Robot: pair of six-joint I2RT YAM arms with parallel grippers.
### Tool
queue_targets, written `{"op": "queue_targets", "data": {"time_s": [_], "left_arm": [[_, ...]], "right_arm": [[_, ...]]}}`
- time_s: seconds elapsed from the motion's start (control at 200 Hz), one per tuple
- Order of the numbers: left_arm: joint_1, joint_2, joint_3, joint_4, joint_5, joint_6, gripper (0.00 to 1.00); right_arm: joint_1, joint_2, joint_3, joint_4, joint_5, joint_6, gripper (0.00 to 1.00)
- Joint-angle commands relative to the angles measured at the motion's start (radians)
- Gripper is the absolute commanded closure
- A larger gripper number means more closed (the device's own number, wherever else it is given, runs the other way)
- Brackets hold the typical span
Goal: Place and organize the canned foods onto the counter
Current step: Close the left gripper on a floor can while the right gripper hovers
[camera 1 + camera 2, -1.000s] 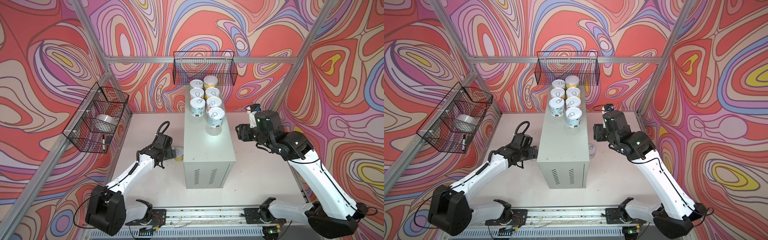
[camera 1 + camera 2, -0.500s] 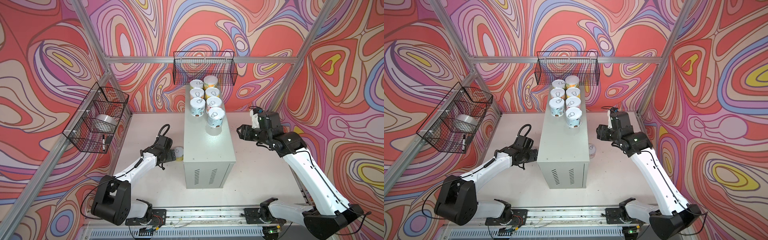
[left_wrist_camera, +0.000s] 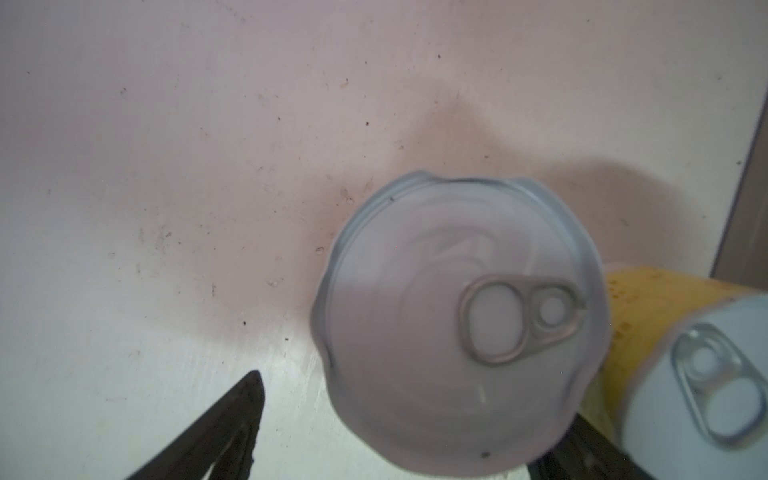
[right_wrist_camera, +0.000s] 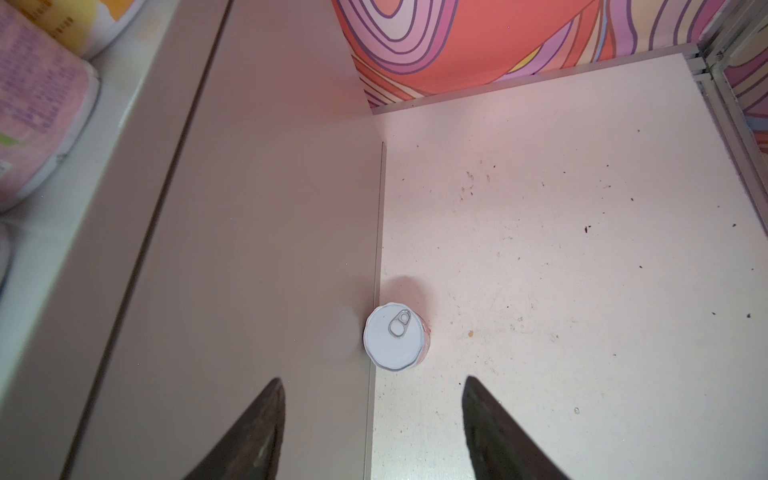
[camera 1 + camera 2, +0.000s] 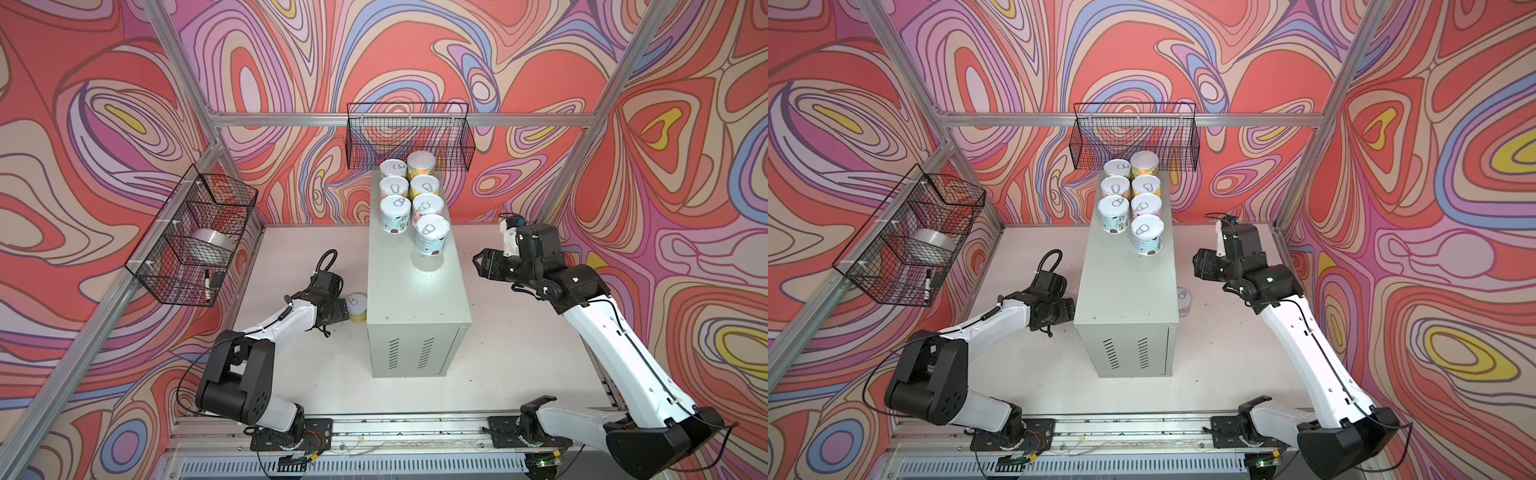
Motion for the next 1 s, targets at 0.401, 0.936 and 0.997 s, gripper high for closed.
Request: {"op": "queue_targets", "data": {"time_s": [0.401, 0.936, 0.997], "left_arm": [[0.027, 0.15, 0.141, 0.074, -0.009, -0.005, 0.04], [0.026, 0.218, 0.107, 0.099, -0.03, -0.052, 0.12], [0.026, 0.231, 0.119, 0.092, -0.027, -0.05, 0.15]], "right_arm": [[-0.007, 0.001, -0.056, 0.059, -0.037, 0.005, 0.31], [-0.008, 0.014, -0.097, 0.097, -0.04, 0.008, 0.31], [-0.008, 0.014, -0.101, 0.102, -0.041, 0.009, 0.31]]}}
